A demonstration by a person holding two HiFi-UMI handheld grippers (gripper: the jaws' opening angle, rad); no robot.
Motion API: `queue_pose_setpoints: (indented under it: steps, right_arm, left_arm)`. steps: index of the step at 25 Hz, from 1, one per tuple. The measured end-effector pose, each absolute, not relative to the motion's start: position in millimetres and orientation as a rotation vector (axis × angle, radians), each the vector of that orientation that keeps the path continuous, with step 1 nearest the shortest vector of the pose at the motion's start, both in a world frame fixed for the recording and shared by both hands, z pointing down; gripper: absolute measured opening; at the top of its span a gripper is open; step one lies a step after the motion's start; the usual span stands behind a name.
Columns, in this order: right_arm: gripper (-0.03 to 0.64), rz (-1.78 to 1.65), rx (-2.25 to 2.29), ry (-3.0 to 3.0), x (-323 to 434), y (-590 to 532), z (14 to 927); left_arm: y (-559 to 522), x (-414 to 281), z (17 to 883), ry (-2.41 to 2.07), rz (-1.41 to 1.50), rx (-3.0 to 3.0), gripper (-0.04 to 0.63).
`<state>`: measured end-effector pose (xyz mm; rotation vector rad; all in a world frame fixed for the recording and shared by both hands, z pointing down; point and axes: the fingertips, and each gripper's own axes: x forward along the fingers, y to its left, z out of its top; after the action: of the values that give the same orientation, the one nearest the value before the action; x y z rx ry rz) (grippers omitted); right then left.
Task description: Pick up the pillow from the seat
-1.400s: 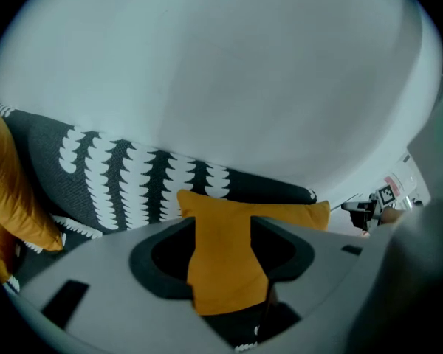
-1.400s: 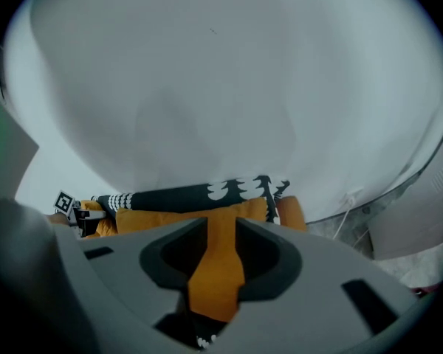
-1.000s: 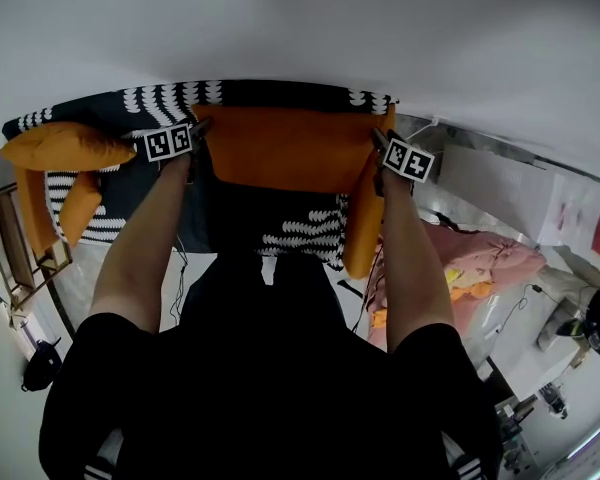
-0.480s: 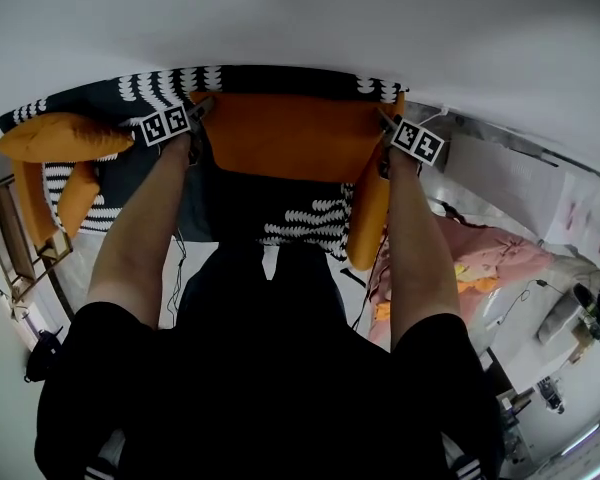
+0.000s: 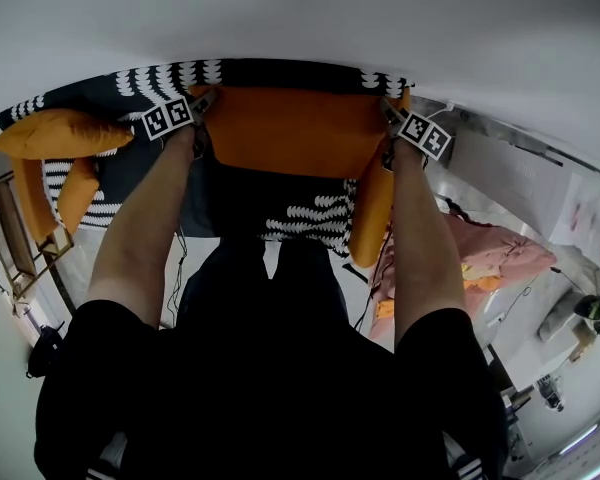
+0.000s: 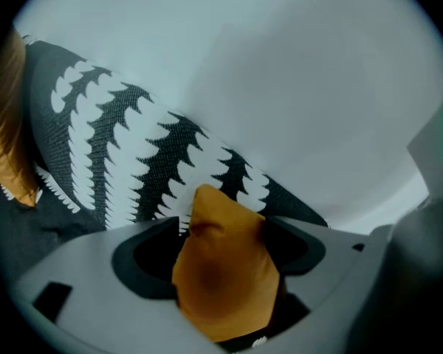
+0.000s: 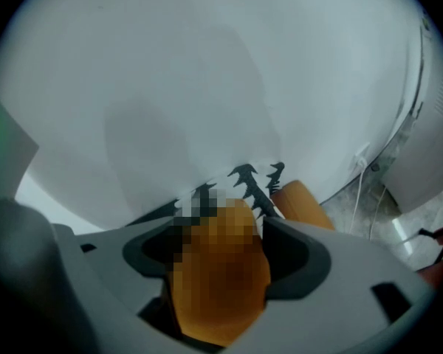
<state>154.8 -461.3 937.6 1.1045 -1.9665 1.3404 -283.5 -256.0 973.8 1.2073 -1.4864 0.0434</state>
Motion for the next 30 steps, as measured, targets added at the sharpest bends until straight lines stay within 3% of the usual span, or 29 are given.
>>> queue_pose_setpoints:
  steps: [5,13,30]
  right_arm:
    - [0.320,1.388,1.103,-1.955,152.1,-461.7,940.8]
    - [0.217,1.331,1.078,-1.946,153.5,-448.7,940.5]
    - [0.148,1.255,1.083,-1.955,164.9,-410.6,917.3]
  left_arm:
    - [-260.0,-277.5,972.4,-1.471,0.024,1.210,0.303]
    - [-255.3,-271.6,966.1,-1.466,0.009,1.242,0.264]
    - [-229.2,-260.5,938.1,-1.453,0.004,1.310,0.199]
